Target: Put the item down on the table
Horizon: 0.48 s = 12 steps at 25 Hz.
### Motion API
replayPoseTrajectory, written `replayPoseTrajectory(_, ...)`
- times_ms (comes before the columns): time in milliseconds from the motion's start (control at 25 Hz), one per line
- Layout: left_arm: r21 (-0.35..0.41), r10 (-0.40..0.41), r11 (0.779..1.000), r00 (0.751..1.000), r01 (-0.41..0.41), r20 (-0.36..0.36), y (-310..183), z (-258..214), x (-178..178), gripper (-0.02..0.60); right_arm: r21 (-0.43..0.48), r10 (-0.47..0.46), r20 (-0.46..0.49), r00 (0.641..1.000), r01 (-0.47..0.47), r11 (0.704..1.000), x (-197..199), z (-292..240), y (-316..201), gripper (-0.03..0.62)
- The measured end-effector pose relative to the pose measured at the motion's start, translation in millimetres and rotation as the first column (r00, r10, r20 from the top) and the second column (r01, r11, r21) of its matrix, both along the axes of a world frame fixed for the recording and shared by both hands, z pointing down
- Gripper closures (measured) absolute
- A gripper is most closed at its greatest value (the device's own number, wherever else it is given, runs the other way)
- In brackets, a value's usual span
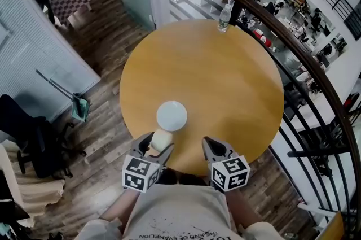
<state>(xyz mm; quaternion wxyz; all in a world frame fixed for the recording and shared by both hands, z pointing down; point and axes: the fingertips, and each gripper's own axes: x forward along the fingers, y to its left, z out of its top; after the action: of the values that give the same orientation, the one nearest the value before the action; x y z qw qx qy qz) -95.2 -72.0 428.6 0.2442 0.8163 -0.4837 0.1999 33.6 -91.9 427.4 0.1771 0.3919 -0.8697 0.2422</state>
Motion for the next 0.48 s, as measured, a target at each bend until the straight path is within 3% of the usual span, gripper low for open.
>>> replayPoseTrajectory(480, -0.028, 0.051, 0.998, 0.999, -0.051, 0.010, -14.1, 13.5, -2.5, 0.264, -0.023, 0.028, -0.022, 0.999, -0.028, 0.999, -5.6, 10.9, -9.6, 0.569)
